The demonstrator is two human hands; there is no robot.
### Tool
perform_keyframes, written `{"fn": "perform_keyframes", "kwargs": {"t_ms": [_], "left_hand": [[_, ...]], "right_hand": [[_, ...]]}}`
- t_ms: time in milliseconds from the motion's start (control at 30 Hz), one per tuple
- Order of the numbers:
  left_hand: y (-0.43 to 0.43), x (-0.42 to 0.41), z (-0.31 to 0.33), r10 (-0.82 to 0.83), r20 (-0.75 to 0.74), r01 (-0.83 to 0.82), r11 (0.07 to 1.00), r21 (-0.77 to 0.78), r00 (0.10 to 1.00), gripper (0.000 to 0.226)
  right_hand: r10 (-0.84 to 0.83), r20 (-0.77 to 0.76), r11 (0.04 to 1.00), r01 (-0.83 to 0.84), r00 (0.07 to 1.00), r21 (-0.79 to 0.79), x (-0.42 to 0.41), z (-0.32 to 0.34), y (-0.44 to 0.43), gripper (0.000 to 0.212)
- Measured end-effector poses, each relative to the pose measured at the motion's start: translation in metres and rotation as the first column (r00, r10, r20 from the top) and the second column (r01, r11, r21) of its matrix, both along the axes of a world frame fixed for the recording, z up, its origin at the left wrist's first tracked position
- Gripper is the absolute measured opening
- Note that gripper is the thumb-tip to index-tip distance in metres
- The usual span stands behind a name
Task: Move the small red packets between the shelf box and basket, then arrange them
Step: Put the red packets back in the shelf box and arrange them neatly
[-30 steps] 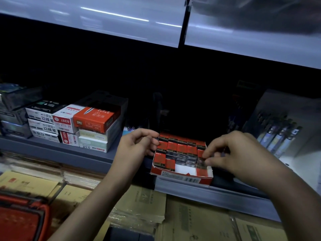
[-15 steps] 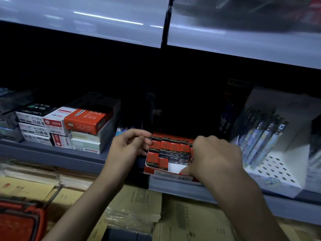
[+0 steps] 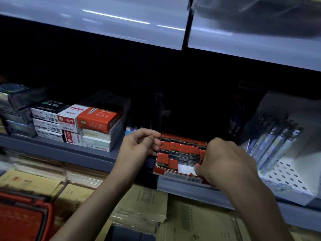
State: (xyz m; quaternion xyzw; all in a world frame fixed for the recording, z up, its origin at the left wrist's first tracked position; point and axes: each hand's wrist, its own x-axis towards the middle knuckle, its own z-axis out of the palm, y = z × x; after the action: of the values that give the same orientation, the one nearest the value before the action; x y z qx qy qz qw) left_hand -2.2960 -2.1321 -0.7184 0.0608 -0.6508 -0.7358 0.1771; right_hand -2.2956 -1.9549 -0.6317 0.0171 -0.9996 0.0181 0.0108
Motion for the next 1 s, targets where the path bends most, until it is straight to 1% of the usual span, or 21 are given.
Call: {"fn": "perform_keyframes", "kwargs": {"t_ms": [100, 167, 200, 267, 400, 533, 667, 767, 867, 933, 1000], "left_hand": [[0.0, 0.0, 0.0, -0.006, 0.001, 0.006, 1.0, 0.009, 1.0, 0.024], [-0.001, 0.0, 0.0, -0.007, 0.0, 0.007, 1.0, 0.011, 1.0, 0.023], [-0.001, 0.0, 0.0, -0.006, 0.001, 0.006, 1.0, 0.01, 1.0, 0.023], [0.0, 0.0, 0.001, -0.004, 0.005, 0.004, 1.0, 0.009, 1.0, 0.024], [0.0, -0.001, 0.001, 0.0, 0.011, 0.0, 1.0, 0.014, 1.0, 0.023], [0.0, -0.001, 0.001, 0.0, 0.011, 0.0, 1.0, 0.015, 1.0, 0.023], [-0.001, -0.001, 0.0, -0.004, 0.005, 0.004, 1.0, 0.007, 1.0, 0.023], [-0.001, -0.001, -0.001, -0.001, 0.002, 0.001, 1.0, 0.002, 1.0, 0.023], [-0.001, -0.001, -0.001, 0.0, -0.001, 0.0, 1.0, -0.001, 1.0, 0.022], [-0.001, 0.0, -0.001, 0.002, -0.002, -0.002, 1.0, -0.005, 1.0, 0.023], [-0.001, 0.001, -0.001, 0.003, -0.004, -0.003, 1.0, -0.011, 1.0, 0.023]], "right_hand": [[0.021, 0.046, 0.991, -0.015, 0.999, -0.13, 0.001, 0.004, 0.003, 0.027], [0.075, 0.018, 0.969, -0.068, 0.997, -0.239, 0.003, 0.008, 0.005, 0.02], [0.111, -0.013, 0.957, -0.111, 0.994, -0.269, 0.004, 0.008, 0.004, 0.017], [0.187, -0.061, 0.94, -0.197, 0.98, -0.279, 0.006, 0.005, 0.002, 0.016], [0.291, -0.081, 0.914, -0.302, 0.953, -0.269, 0.002, -0.009, -0.003, 0.016], [0.272, -0.121, 0.894, -0.297, 0.955, -0.334, 0.0, -0.013, -0.005, 0.018], [0.258, -0.092, 0.895, -0.274, 0.962, -0.353, 0.001, -0.014, -0.004, 0.021], [0.278, -0.063, 0.846, -0.276, 0.958, -0.456, 0.001, -0.018, -0.005, 0.019], [0.35, -0.005, 0.808, -0.305, 0.937, -0.504, 0.002, -0.019, 0.0, 0.011], [0.383, 0.01, 0.794, -0.324, 0.924, -0.515, 0.0, -0.022, 0.004, 0.015], [0.38, 0.005, 0.774, -0.314, 0.925, -0.55, -0.004, -0.024, 0.007, 0.018]]}}
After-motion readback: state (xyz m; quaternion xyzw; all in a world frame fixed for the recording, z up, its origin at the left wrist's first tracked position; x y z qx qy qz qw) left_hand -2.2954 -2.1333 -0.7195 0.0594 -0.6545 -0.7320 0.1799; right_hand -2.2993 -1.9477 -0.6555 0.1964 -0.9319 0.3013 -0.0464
